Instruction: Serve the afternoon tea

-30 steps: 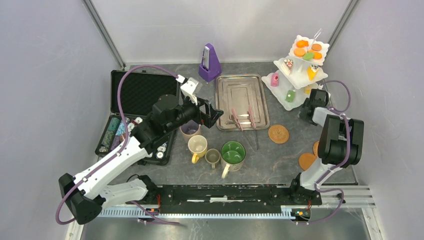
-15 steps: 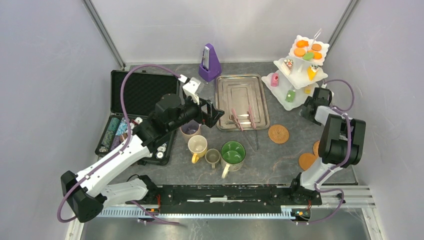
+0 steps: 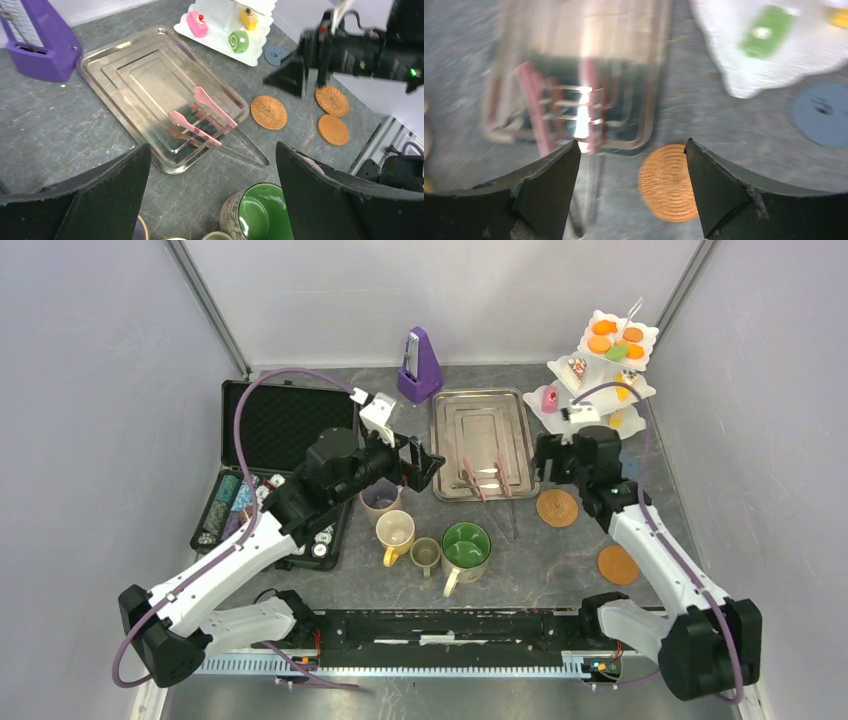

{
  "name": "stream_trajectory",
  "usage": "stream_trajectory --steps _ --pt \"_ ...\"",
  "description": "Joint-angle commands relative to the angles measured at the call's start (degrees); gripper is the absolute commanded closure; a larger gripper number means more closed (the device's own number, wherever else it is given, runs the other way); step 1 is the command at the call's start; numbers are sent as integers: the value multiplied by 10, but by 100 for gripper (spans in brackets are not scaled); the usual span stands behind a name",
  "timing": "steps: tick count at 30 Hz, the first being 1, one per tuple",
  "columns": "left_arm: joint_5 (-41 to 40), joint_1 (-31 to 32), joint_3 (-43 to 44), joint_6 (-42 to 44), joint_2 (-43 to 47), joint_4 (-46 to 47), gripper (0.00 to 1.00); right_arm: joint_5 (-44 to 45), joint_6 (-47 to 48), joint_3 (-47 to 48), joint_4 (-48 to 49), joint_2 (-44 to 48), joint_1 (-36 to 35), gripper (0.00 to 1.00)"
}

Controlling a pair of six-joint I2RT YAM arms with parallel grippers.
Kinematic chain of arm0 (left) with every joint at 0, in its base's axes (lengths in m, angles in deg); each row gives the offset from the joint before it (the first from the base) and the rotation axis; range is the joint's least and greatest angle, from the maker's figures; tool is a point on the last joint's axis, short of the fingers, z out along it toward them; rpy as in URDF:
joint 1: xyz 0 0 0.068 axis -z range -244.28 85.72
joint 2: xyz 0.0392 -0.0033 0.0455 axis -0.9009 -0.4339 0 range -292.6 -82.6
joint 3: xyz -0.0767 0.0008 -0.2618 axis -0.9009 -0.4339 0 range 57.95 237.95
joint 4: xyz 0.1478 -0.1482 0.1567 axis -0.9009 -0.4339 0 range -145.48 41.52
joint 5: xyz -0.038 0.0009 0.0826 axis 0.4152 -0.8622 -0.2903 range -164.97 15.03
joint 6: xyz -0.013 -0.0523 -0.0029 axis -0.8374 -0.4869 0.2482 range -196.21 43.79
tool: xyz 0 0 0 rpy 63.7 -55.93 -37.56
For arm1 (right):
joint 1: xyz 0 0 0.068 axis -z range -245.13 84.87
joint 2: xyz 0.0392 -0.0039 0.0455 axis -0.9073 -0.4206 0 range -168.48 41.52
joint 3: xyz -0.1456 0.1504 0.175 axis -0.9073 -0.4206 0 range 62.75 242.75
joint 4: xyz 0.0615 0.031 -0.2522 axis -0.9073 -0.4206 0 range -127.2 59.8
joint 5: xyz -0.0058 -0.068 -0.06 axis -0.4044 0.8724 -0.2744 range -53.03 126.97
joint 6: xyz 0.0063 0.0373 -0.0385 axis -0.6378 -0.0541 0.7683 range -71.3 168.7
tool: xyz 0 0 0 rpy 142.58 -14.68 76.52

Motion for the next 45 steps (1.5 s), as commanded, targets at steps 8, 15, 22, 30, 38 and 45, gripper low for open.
stream_trajectory --steps 8,15,22,30,38,45 --pt "-177 -3 -28 58 100 52 0 -77 65 27 -23 21 -293 18" --pt "-247 -3 35 8 157 6 0 19 106 127 -102 -117 -427 24" --pt "-275 -3 22 73 194 -16 0 23 117 176 -99 -211 -496 28" --pt "-314 -3 -57 98 208 22 0 45 124 218 -113 -291 -531 34" --pt "-347 -4 -101 131 231 58 0 40 119 193 -84 -317 -534 40" --pt "-364 -4 -123 155 242 67 0 45 126 201 -84 -348 -541 45"
